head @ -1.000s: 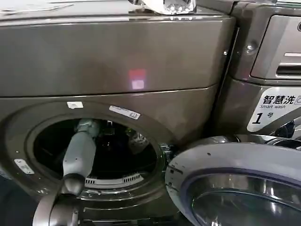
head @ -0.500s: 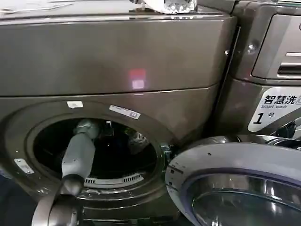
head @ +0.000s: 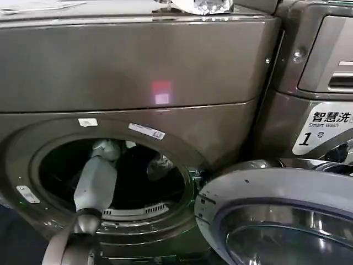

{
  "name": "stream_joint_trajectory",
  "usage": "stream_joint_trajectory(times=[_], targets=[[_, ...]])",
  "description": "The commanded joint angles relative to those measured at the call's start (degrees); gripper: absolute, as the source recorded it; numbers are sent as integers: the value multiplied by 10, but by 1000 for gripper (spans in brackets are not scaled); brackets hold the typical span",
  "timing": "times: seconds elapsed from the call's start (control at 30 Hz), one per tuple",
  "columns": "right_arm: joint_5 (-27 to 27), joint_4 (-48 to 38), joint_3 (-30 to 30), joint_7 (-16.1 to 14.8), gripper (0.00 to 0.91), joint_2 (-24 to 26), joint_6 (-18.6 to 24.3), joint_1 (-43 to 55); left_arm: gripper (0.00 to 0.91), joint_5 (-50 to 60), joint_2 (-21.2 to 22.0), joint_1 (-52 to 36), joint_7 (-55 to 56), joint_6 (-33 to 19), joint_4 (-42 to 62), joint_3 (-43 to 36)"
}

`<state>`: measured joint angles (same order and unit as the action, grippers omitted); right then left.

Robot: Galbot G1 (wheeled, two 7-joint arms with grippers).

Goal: Grasp the clothes from the dryer.

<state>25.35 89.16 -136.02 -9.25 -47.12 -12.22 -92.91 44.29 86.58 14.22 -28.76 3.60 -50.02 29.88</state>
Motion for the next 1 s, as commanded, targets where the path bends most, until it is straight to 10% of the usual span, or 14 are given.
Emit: stream_joint_trajectory(times=[0.03,1.0], targets=[[7,6,3,-1,907,5,-4,2,0,-327,21,33,279,92,-78,1],[25,4,2,9,907,-2,27,1,0,-423,26,94,339,111,-166,0]])
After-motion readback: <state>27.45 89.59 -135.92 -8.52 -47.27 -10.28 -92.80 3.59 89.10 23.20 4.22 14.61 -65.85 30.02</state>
